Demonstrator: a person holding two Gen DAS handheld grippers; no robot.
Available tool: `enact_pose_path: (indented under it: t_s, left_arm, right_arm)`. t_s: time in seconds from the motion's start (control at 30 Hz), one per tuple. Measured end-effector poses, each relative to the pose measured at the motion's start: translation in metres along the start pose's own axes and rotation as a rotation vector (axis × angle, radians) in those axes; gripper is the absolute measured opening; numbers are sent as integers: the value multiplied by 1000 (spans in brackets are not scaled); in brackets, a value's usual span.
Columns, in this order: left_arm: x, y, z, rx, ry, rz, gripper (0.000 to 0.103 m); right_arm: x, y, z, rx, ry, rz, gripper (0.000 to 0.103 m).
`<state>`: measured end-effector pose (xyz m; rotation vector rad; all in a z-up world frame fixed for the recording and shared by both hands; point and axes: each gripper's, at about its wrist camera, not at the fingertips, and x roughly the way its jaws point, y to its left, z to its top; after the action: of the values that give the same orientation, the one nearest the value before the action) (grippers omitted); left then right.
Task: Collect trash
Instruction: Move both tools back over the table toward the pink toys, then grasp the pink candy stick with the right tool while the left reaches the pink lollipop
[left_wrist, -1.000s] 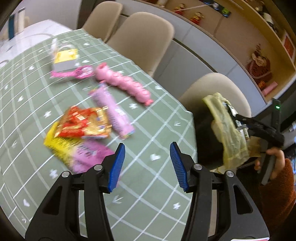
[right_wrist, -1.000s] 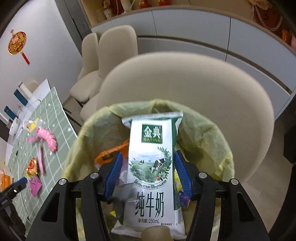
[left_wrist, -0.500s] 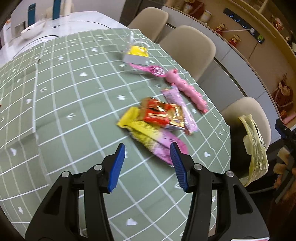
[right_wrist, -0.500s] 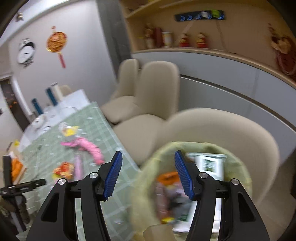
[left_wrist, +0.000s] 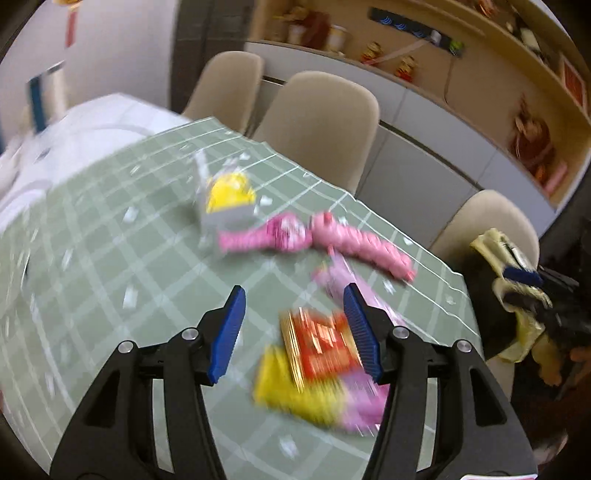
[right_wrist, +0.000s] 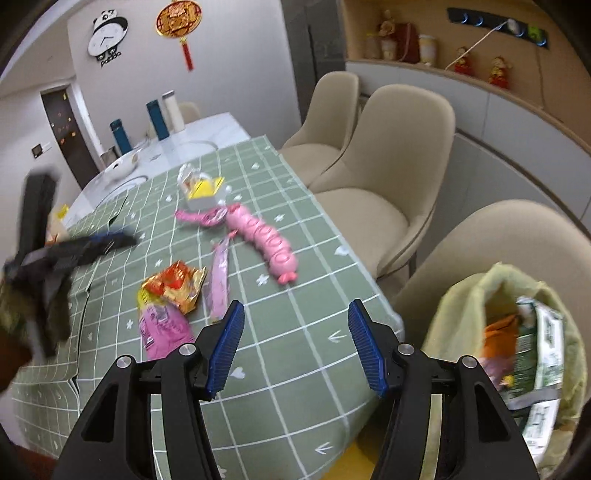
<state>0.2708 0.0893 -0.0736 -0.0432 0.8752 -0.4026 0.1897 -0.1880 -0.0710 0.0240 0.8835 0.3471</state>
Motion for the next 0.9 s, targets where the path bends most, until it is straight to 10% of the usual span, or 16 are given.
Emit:
enact_pose_path:
  t_s: [0.27,0.53,0.9]
  left_arm:
    - [96,18,63,117,154,3,52]
    - [109,25,44,114,249,-15,55]
    - [56,22,-11,-74,239,49,13]
  right_arm:
    - [15,11,-17,-23,45,31,55]
    - [29,5,-27,-24,84,17,55]
    - [47,29,-18,-110,50,-89,55]
